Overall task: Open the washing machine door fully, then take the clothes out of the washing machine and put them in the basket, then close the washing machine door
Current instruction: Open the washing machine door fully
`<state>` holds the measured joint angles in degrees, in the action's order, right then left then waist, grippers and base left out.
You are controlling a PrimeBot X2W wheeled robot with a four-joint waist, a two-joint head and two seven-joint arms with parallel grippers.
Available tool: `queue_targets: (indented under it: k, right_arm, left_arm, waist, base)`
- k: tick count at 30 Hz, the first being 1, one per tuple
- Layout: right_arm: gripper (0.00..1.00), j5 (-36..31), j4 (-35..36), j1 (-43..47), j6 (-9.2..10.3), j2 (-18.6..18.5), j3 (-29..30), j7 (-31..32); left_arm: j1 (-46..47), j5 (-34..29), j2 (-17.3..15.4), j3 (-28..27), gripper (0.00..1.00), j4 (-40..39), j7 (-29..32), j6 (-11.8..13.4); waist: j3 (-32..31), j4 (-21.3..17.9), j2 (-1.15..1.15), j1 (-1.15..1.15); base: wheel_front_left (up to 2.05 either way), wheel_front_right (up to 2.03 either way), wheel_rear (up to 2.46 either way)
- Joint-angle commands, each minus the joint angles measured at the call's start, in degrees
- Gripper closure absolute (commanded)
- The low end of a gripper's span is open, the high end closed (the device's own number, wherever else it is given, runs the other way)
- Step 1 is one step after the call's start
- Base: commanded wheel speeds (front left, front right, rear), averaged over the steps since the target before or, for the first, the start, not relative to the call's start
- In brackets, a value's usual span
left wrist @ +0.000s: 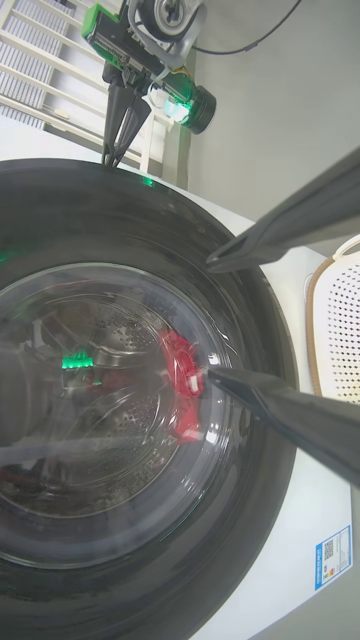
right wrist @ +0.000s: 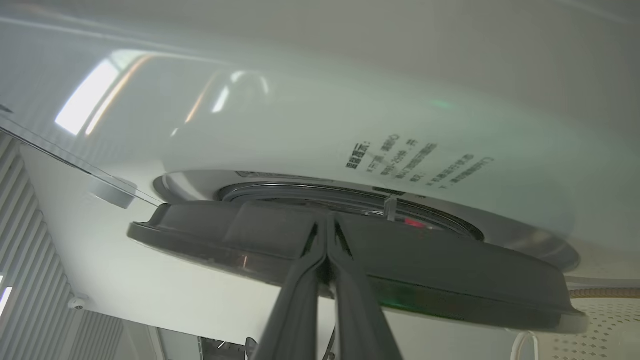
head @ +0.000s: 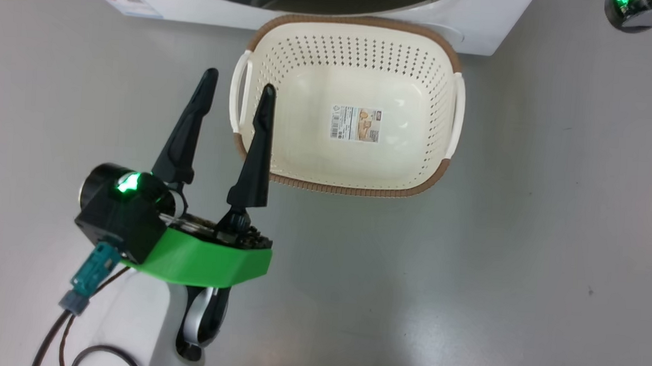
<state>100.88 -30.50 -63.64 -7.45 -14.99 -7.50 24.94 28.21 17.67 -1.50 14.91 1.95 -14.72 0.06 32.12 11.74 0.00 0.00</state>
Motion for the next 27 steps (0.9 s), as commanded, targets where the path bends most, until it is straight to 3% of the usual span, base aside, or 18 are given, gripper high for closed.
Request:
queue_targets:
  k: [1,15,27]
  right_arm:
    - [1.0,0.67,0.67,-1.35,-0.03,0.37,0.03,1.31]
    - [1.0,-2.74,-1.34,-7.72,-0.03,-0.1,-1.9,6.03]
    - [1.0,-4.3,-0.28,-8.83,-0.03,0.23,-4.49,10.18]
  left_arm:
    - [0.67,0.24,-1.38,-1.1,0.0,-1.8,-0.28,0.51]
    - [0.88,1.98,-1.38,0.75,0.0,-2.07,-0.28,1.16]
    - [1.33,1.71,-1.38,0.15,0.0,-1.63,-0.28,1.41]
  waist:
    - [1.4,1.03,0.0,0.0]
    - [3.76,2.93,0.0,0.0]
    - [4.44,1.99,0.0,0.0]
  base:
    - [0.0,0.0,0.0]
    - [0.0,0.0,0.0]
    - [0.0,0.0,0.0]
